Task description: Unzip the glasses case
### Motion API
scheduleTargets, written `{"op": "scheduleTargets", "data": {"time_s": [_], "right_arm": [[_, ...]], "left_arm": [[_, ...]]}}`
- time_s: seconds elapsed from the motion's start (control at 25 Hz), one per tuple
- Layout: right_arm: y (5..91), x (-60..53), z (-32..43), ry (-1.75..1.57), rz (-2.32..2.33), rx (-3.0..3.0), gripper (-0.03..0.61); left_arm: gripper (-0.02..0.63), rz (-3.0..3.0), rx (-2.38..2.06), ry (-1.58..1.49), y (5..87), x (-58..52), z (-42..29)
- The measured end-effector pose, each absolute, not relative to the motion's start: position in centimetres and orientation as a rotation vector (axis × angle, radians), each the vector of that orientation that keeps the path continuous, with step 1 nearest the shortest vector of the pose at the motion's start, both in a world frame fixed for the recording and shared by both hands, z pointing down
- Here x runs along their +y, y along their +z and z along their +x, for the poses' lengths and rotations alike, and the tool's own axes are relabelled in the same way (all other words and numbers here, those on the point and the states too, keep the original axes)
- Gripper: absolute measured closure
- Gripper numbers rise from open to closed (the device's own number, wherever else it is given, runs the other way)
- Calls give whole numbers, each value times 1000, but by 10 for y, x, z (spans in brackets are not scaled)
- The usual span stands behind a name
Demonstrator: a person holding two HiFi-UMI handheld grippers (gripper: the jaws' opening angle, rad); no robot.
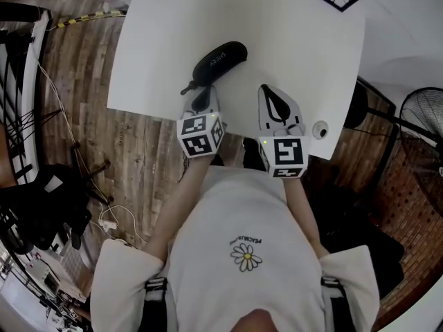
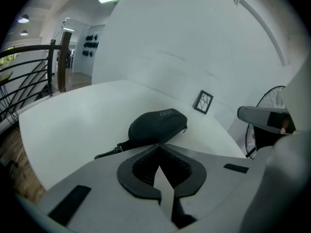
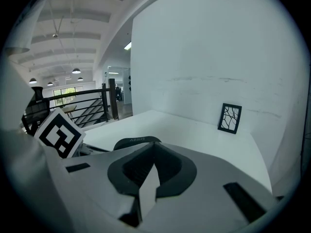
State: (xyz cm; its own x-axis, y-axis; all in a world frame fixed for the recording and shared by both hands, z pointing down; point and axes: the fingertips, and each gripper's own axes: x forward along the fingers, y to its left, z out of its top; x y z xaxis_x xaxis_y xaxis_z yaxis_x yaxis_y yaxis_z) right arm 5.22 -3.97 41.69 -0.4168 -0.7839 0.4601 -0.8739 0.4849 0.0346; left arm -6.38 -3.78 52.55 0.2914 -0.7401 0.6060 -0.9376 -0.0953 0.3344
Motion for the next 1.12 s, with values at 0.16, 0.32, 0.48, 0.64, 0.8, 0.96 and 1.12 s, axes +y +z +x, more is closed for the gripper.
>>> {"op": "scheduleTargets", "data": {"time_s": [0.16,0.32,0.48,0.64,0.8,0.96,1.12], "right_arm": [[422,-42,57,292,1388,-2292,572],[429,-48,59,276,1390,-2273,572],[436,-52,62,281,1380,-2256,572],[437,-53,60,337,1356,-2296,572],[437,-62,54,328,1338,-2323,562],[460,-78,36,350,1197,-2332,498],[487,-89,20,419,1091,-2318,450]], "left_arm": [[607,1882,-1544,383,525,-54,-82],[607,1899,-1604,426,526,-77,-104],[607,1918,-1642,455,522,-96,-114],[607,1997,-1688,452,498,-101,-112],[607,2323,-1671,723,462,-124,-91],[607,2457,-1442,943,464,-145,-65],[607,2448,-1288,1087,484,-147,-56]]}}
